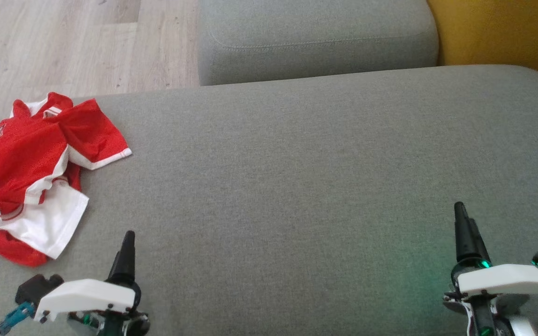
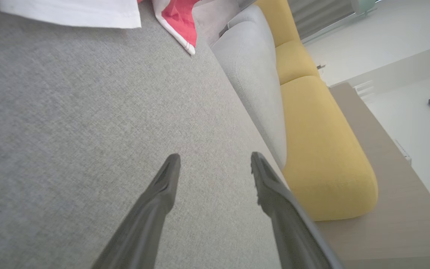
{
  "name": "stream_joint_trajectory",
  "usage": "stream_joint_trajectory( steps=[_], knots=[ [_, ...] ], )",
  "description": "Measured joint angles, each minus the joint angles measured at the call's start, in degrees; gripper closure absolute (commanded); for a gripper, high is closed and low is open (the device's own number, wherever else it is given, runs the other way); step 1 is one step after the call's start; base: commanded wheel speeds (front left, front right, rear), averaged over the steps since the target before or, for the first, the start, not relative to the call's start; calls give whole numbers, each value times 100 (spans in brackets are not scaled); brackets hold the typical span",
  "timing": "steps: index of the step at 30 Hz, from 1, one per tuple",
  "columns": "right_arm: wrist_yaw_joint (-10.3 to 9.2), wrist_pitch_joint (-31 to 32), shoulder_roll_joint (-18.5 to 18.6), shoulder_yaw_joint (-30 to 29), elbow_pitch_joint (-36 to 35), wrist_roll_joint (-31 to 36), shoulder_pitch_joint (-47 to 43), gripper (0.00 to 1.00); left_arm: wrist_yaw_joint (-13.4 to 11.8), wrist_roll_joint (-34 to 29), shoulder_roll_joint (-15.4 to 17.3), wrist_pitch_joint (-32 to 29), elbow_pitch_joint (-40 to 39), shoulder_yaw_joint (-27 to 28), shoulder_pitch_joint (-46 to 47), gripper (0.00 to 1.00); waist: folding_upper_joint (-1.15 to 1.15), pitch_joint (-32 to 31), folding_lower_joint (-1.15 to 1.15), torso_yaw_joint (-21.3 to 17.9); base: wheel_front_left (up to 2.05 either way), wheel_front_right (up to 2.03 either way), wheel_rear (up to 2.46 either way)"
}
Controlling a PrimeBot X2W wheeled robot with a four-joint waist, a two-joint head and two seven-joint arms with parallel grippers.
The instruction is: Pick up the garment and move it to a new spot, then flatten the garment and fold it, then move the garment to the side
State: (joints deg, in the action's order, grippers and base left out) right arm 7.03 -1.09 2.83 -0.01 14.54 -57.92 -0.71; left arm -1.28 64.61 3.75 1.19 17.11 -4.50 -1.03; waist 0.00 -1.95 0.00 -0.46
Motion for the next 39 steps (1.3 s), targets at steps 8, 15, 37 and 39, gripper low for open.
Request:
stream_joint_trajectory(
  steps=[8, 15, 37, 39],
  knots=[
    [0, -101, 33, 145, -18, 523, 0, 0, -143, -461, 74, 125, 41, -87, -26, 0, 0, -45, 0, -14, 0, 0, 0],
    [0, -214, 58, 202, -45, 957, -2, 0, -282, -876, 130, 202, 34, -199, -133, 0, 0, -52, 0, -21, 0, 0, 0],
    [0, -584, 74, 324, -111, 2491, -136, 0, -578, -2542, 265, 589, -168, -385, -312, 0, 0, -78, 0, -52, 0, 0, 0],
    [0, -609, 75, 325, -113, 2632, -136, 0, -594, -2684, 272, 606, -168, -387, -341, 0, 0, -83, 0, -55, 0, 0, 0]
  ],
)
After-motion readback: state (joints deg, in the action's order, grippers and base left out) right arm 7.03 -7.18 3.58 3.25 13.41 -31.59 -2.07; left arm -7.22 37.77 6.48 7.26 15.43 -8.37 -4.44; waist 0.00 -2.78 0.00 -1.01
